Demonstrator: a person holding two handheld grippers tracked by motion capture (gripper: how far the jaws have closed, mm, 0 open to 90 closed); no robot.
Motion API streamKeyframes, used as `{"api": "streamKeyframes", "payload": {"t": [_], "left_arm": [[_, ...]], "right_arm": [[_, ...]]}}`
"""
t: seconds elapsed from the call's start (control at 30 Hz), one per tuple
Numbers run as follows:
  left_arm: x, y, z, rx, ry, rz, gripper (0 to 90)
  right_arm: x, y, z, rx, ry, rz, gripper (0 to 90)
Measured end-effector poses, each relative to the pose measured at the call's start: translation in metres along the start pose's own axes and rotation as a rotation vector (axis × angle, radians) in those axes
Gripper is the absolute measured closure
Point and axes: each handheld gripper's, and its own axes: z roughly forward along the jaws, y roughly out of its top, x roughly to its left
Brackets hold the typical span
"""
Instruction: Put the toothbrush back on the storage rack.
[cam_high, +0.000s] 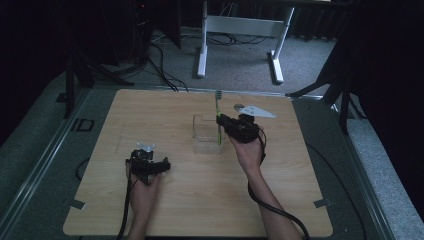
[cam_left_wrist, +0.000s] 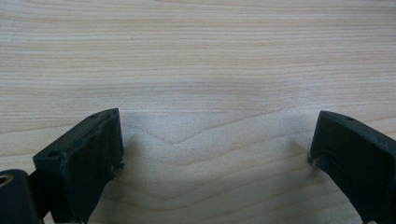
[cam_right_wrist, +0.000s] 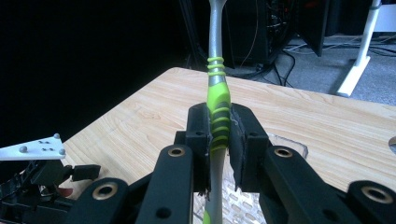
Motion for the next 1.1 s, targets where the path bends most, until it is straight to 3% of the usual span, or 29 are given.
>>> {"api": "streamKeyframes", "payload": {"t": [1.1], "left_arm": [[0.0, 0.0, 0.0, -0.002, 0.0, 0.0, 3.0]], "right_arm": [[0.0, 0.006, 0.015, -0.027, -0.02, -0.011, 79.0]]}}
